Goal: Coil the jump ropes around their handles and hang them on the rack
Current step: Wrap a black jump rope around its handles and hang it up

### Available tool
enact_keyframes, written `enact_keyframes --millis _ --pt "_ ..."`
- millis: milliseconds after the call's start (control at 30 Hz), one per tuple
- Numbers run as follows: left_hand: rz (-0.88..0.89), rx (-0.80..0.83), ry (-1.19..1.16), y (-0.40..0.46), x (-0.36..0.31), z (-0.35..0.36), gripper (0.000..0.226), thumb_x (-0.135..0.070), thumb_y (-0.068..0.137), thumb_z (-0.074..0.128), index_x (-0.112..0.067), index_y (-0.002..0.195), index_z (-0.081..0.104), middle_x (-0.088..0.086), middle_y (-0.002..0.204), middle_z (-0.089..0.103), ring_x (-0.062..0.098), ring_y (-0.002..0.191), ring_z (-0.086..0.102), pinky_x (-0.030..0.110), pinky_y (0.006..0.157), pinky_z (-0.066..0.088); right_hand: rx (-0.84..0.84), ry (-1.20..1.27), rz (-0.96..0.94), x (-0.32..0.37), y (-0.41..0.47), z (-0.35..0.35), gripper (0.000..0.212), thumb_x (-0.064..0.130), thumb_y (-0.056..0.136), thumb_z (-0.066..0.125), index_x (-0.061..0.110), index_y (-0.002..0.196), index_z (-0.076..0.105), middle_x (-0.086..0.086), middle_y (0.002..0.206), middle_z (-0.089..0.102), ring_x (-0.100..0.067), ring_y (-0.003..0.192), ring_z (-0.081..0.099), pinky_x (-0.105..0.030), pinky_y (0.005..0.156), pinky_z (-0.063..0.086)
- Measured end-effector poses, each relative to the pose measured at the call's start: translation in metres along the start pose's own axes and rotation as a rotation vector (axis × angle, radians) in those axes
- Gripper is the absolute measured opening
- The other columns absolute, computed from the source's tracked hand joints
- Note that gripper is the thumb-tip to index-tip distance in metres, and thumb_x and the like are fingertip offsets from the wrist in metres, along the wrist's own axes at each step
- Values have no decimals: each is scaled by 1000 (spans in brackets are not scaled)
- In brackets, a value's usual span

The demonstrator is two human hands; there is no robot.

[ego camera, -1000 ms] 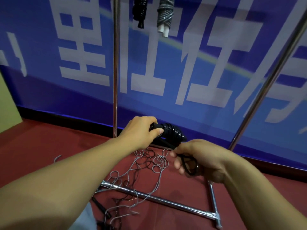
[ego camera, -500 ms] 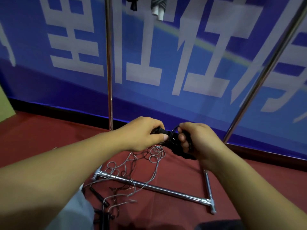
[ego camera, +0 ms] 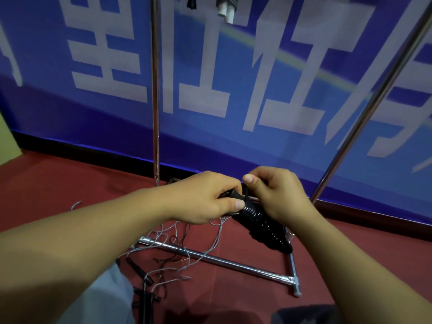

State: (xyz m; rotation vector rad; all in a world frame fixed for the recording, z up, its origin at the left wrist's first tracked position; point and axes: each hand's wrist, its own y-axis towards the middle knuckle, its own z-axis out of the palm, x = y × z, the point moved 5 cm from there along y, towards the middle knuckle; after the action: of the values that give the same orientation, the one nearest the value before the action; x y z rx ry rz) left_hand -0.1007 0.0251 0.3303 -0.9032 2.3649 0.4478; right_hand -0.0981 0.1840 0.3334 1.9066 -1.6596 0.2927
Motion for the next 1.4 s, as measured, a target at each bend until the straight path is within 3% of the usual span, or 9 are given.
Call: enact_keyframes --millis 167,333,433,667,867,1067,1200,1267,1400 --pt "27 -40 -100 -7 -3 -7 20 -44 87 56 -25 86 63 5 75 63 20 67 56 47 68 48 21 99 10 -4 7 4 25 39 97 59 30 74 64 6 64 64 -4 61 54 -19 58 39" --pt "26 -45 -106 -13 1 -18 18 -42 89 57 -25 87 61 3 76 62 20 71 57 44 69 47 24 136 -20 1 11 15 36 39 102 51 18 74 60 3 63 61 -14 61 54 -31 59 40" --pt "20 -110 -88 -13 4 -21 18 -43 87 56 -25 89 60 -3 73 60 11 67 54 37 67 46 99 370 73 -1 13 21 43 44 103 46 18 72 58 10 57 60 -6 55 53 -30 61 43" --pt "21 -319 2 -7 9 -25 13 -44 89 49 -35 96 54 -22 75 61 4 69 56 34 67 45 250 797 320 6 10 28 48 45 104 46 18 67 58 -6 60 60 -25 61 56 -47 72 50" --pt "-47 -509 -159 -3 12 -36 18 -44 95 56 -30 98 68 -10 83 71 11 78 67 37 77 54 -55 770 338 9 21 25 47 54 98 50 21 67 63 -8 69 62 -27 68 59 -51 78 55" --pt "-351 -506 -937 4 3 -20 37 -47 102 41 -21 121 59 5 118 66 26 92 75 37 83 60 -477 653 425 -3 30 7 53 53 99 41 14 69 59 -7 70 63 -32 72 60 -47 76 53" --pt "-416 -343 -950 11 4 2 61 -65 98 34 -21 131 60 -3 126 65 23 115 65 46 104 49 -639 578 466 3 23 8 44 44 105 38 20 76 61 -7 83 69 -33 87 63 -46 81 50" --pt "-396 -305 -888 14 6 11 81 -88 77 37 -32 130 63 -9 129 66 16 122 61 48 111 42 -664 564 466 11 20 13 42 43 105 39 22 76 61 -5 84 69 -31 87 63 -44 80 49" --pt "-319 -328 -939 20 9 16 101 -102 53 40 -44 134 57 -12 131 65 10 124 60 45 111 42 -637 569 449 27 12 18 44 45 104 42 22 68 54 2 71 62 -24 74 58 -39 70 45"
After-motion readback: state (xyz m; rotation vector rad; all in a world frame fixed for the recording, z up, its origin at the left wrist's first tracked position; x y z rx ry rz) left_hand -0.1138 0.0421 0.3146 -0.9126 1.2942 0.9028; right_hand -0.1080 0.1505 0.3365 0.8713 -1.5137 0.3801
